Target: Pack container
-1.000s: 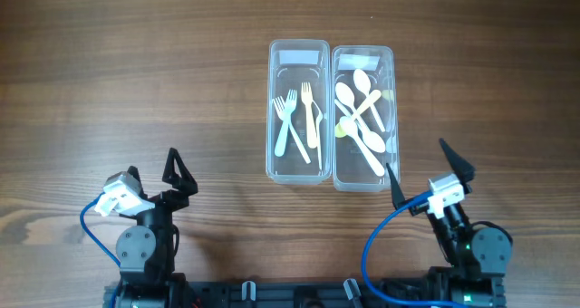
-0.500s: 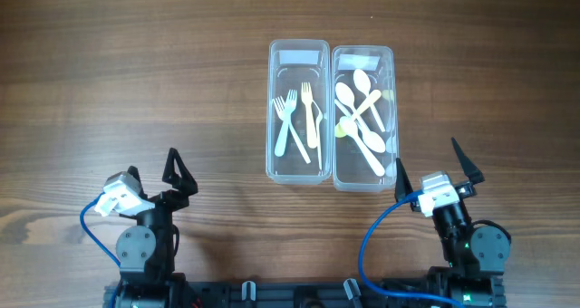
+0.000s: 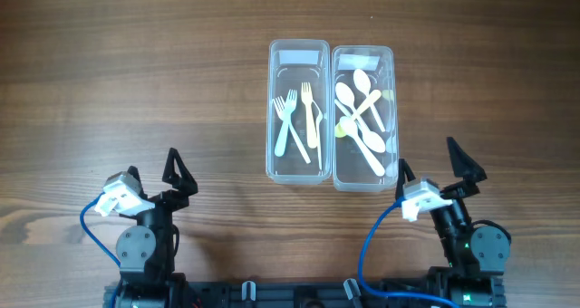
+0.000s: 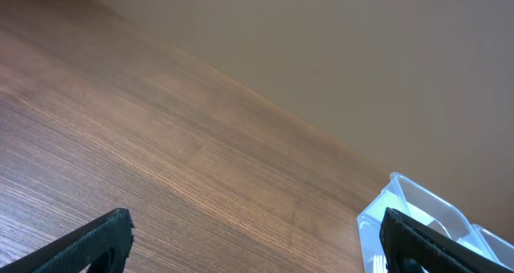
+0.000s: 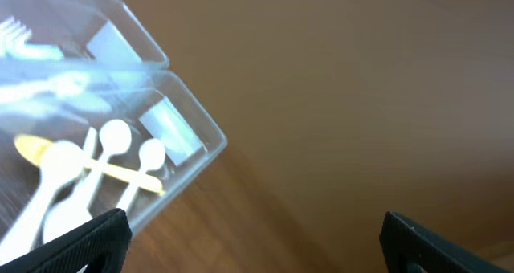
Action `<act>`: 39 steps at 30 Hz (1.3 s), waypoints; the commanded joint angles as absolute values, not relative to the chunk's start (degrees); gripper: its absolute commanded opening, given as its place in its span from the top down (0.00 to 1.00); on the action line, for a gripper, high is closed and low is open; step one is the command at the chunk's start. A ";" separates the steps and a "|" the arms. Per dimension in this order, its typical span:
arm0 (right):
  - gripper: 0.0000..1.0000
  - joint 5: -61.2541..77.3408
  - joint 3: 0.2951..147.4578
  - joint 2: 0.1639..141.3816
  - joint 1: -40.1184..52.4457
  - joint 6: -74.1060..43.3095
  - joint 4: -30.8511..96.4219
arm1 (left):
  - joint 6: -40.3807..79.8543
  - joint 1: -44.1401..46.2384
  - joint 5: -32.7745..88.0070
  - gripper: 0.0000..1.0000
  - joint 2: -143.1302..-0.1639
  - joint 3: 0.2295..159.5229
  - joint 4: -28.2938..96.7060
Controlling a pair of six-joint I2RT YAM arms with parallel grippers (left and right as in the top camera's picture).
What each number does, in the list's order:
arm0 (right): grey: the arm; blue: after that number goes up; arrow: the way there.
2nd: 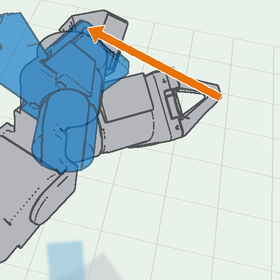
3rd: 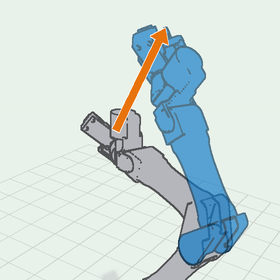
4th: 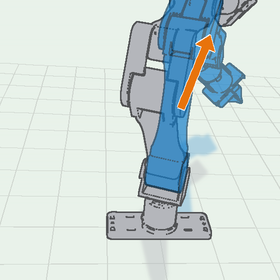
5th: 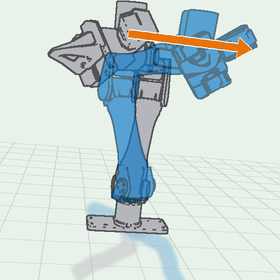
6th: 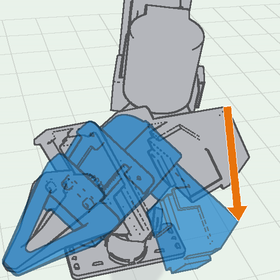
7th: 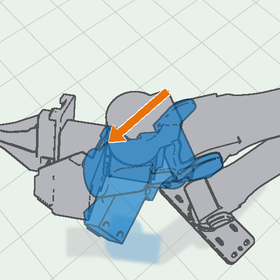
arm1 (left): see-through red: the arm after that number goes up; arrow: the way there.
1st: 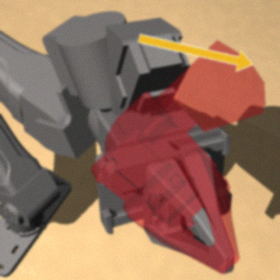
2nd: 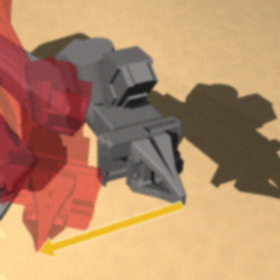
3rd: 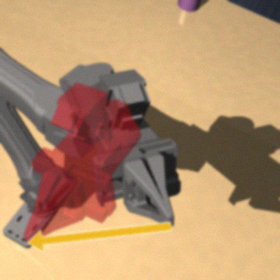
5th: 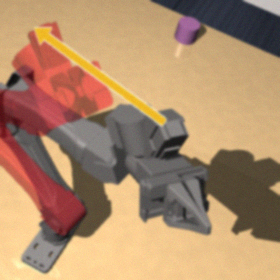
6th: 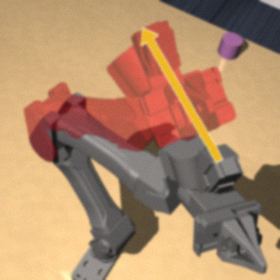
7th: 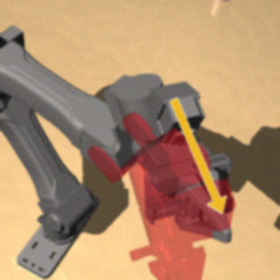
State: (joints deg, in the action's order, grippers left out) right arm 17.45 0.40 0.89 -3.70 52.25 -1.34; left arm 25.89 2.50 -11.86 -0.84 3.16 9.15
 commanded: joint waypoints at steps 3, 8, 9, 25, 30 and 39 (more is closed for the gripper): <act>0.00 16.08 0.30 0.27 -3.40 78.74 -1.45 | 26.17 2.11 -10.94 0.00 -0.45 2.85 8.97; 0.00 16.08 0.30 0.27 -3.40 106.96 -1.45 | 26.17 2.11 -10.94 0.00 -0.45 2.85 8.97; 0.00 16.08 0.30 0.27 -3.40 114.37 -1.45 | 26.17 2.11 -10.94 0.00 -0.45 2.85 8.97; 0.00 16.49 0.30 0.64 -3.38 121.49 -1.45 | 26.17 2.11 -10.94 0.00 -0.45 2.85 8.97; 0.00 16.49 0.30 0.64 -3.38 121.49 -1.45 | 26.17 2.11 -10.94 0.00 -0.45 2.85 8.97; 0.00 16.49 0.30 0.64 -3.38 121.49 -1.45 | 26.17 2.11 -10.94 0.00 -0.45 2.85 8.97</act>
State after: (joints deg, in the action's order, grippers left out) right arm 17.45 0.40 0.89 -3.70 119.11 -1.34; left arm 25.89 2.50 -11.86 -0.84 3.16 9.15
